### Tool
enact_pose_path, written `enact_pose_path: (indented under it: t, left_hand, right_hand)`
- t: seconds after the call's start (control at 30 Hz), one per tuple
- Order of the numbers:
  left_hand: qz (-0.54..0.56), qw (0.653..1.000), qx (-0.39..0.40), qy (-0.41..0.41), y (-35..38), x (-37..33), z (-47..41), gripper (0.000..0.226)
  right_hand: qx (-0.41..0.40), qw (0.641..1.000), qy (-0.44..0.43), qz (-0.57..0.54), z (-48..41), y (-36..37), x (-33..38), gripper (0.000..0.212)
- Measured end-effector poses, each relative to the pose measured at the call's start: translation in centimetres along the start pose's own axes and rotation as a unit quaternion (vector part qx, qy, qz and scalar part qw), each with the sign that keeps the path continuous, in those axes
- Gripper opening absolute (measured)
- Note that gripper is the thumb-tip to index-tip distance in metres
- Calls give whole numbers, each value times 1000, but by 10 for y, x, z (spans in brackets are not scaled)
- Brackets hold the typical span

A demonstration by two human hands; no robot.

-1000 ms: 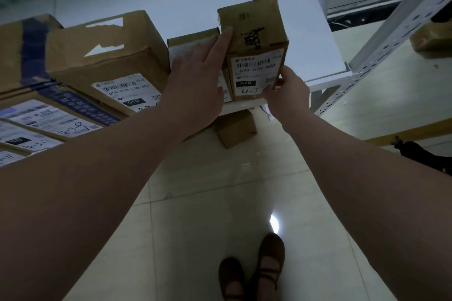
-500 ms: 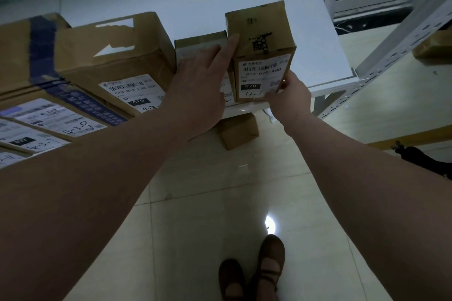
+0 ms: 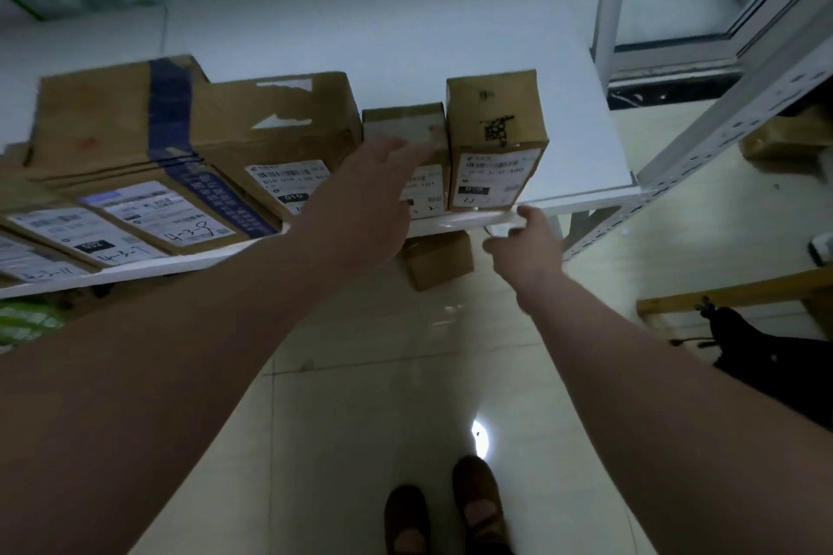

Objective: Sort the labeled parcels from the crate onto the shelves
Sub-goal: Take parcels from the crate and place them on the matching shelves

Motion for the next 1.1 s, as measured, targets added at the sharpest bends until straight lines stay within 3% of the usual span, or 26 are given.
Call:
enact_pose_path:
  t: [0.17,0.33,0.47,0.57,0.77,0.87,1.1]
  left_hand:
    - [55,991,86,-82,-2,20,56,40]
    - [173,962,75,-197,-17,57,154,33]
    - [281,906,50,-312,-29,102,251,35]
    - [353,860,-27,-369,-43,132,331,34]
    - [504,717,-182,-445,-46,179,495,28]
    - [543,664,-237,-456,-40,203,572,27]
    - [570,560,-349,-490,-45,268,769,21]
  right_hand:
    - [49,998,8,35,45,30,-8,15]
    - [150,979,-49,133,98,87,27,12]
    - [256,948,-76,174,157,144,71,16]
    - [318,919,-104,207,206,189,105,17]
    - [393,878,-154,225,318,298,154,16]
    - [418,869,-164,208,382,359,163,14]
    - [494,866,-27,77,533,501,135,7]
Point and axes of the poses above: each hand's wrist, its own z-axis away from the middle knuckle, its own y-axis out of the palm, x = y × z, the point moved 8 cm from there along -z, towards the middle knuckle, and after that the axes turned 12 degrees about x, right-handed, at the moved point
